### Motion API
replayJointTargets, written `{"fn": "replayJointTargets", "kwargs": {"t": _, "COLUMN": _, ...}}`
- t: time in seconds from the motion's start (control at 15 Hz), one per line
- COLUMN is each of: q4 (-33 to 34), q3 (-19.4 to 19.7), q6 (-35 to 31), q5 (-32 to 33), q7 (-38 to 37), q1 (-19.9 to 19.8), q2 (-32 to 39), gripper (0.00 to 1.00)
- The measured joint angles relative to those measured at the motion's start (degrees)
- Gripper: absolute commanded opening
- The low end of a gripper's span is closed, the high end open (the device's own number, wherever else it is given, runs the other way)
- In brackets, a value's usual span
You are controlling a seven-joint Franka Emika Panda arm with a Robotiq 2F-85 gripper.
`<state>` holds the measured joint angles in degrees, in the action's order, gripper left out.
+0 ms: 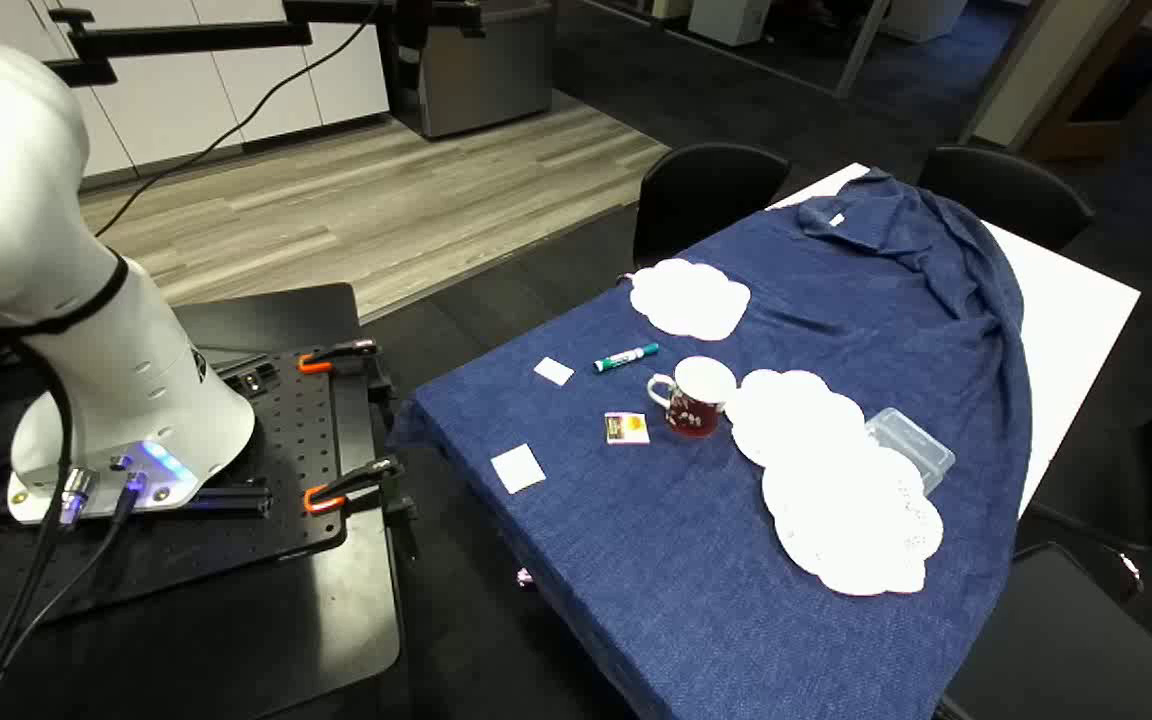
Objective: Pick up the marker from the table and put it inside the maroon mug
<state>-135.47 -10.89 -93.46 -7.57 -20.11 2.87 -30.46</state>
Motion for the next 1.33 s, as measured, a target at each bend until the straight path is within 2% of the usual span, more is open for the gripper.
{"fn": "replayJointTargets", "kwargs": {"t": 0.6, "q4": -0.12, "q3": 0.0, "q6": -1.87, "q5": 1.55, "q7": 0.0, "q1": -0.09, "q2": 0.0, "gripper": 1.0}}
{"fn": "replayJointTargets", "kwargs": {"t": 1.0, "q4": -2.16, "q3": 0.48, "q6": -13.81, "q5": 7.45, "q7": 0.37, "q1": -0.68, "q2": 0.91, "gripper": 1.0}}
{"fn": "replayJointTargets", "kwargs": {"t": 1.33, "q4": -5.26, "q3": 2.21, "q6": -25.79, "q5": 10.99, "q7": 2.72, "q1": -1.07, "q2": 4.41, "gripper": 1.0}}
